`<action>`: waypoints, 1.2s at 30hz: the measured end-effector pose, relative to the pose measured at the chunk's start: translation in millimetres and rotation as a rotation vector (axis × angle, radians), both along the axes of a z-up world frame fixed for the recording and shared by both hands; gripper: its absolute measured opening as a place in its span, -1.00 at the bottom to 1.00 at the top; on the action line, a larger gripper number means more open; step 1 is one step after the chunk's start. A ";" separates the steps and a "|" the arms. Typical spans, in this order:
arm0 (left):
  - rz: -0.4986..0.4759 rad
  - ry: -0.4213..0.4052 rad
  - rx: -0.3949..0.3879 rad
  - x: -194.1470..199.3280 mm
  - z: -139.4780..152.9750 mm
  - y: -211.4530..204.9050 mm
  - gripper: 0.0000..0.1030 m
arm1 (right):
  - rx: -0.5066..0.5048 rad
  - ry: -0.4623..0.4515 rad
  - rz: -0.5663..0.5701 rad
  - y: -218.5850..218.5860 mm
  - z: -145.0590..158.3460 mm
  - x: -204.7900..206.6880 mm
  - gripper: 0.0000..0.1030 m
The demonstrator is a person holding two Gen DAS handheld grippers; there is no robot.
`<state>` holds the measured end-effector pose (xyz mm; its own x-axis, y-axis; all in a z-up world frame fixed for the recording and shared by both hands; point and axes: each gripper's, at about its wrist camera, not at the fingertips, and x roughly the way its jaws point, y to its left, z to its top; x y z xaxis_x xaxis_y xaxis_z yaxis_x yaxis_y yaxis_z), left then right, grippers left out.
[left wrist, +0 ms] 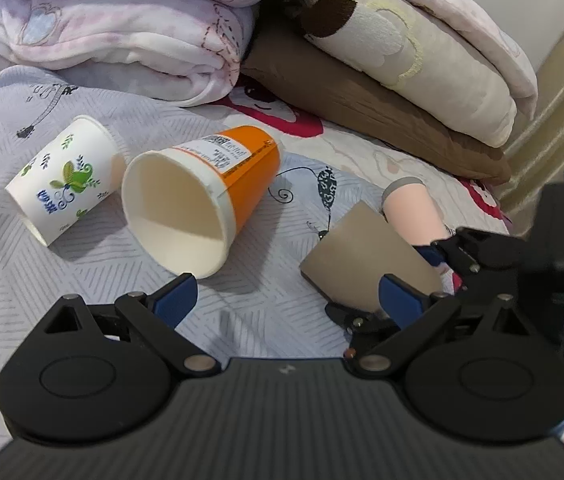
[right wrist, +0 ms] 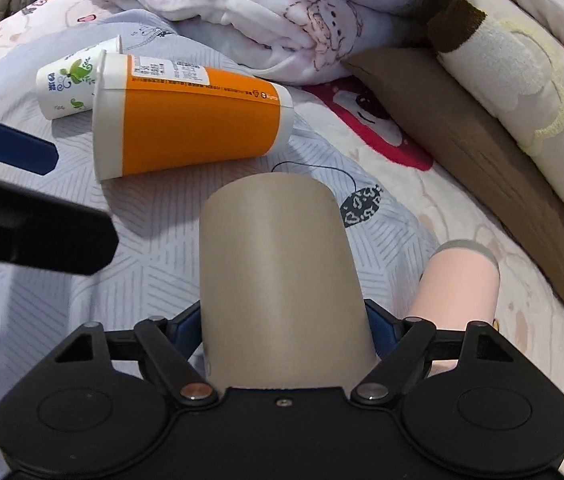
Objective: Flip cup upright
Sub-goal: 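Lift the grey tumbler with the right gripper and rotate it upright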
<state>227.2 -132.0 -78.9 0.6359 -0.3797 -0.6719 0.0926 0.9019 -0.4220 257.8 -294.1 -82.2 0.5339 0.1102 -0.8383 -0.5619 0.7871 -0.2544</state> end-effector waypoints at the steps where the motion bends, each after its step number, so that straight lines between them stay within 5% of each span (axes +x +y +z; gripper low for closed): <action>1: -0.003 0.002 -0.004 -0.9 -0.9 1.6 0.91 | 0.014 0.001 0.002 0.1 1.2 -3.7 0.63; 19: 0.041 0.025 -0.071 -54.2 30.4 64.4 0.91 | 0.213 0.005 -0.165 36.2 35.0 -76.9 0.58; 36: 0.062 0.165 -0.195 -75.7 5.3 117.8 0.89 | 0.277 -0.029 -0.420 106.0 33.3 -112.5 0.58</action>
